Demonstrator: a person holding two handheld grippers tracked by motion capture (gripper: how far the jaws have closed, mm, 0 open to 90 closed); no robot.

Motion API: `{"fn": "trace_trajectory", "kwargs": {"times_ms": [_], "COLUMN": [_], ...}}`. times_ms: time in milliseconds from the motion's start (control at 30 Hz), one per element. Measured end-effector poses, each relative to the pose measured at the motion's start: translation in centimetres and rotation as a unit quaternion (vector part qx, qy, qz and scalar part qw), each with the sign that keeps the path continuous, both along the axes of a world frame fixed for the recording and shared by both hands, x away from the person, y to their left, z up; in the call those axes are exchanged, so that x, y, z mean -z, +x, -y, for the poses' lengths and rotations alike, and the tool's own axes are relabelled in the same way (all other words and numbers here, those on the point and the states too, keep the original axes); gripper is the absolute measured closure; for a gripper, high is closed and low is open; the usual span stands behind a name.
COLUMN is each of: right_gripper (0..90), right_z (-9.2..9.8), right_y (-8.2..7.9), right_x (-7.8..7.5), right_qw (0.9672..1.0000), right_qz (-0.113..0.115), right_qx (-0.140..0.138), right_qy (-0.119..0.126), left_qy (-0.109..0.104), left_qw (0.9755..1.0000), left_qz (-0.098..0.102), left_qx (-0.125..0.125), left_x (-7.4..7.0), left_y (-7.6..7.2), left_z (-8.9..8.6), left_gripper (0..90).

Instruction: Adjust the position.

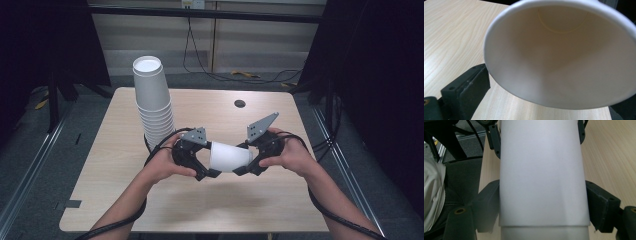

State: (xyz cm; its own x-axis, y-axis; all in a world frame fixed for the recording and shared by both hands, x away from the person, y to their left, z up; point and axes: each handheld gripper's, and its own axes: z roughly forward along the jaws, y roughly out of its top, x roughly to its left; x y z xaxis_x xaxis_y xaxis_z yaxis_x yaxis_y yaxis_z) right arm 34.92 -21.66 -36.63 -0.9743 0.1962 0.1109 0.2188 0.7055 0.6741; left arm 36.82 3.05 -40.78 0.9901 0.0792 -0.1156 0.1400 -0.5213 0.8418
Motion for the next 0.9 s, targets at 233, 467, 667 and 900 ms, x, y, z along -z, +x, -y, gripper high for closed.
{"fn": "trace_trajectory", "kwargs": {"times_ms": [233,467,667,900], "right_gripper": [22.3,22.3,22.3,22.2], "right_z": [-0.12,-0.10,-0.21,-0.29], "right_y": [0.06,0.18,0.22,0.25], "right_x": [0.07,0.26,0.25,0.65], "right_qw": [1.0000,1.0000,0.9999,0.9998], "right_qz": [0.000,-0.003,-0.001,-0.004], "right_qx": [-0.005,-0.006,-0.008,-0.010], "right_qy": [-0.004,-0.004,-0.010,-0.016], "left_qy": [0.000,0.000,0.004,0.002], "left_qw": [1.0000,0.9999,0.9999,0.9998], "left_qz": [-0.004,0.005,0.013,0.018], "left_qx": [0.009,0.009,0.010,0.012], "left_x": [0.08,-0.05,-0.19,-0.24], "left_y": [-0.12,-0.16,-0.23,-0.37], "left_z": [0.04,-0.03,-0.08,0.00], "left_gripper": [4.5,7.7,8.7,8.7]}}
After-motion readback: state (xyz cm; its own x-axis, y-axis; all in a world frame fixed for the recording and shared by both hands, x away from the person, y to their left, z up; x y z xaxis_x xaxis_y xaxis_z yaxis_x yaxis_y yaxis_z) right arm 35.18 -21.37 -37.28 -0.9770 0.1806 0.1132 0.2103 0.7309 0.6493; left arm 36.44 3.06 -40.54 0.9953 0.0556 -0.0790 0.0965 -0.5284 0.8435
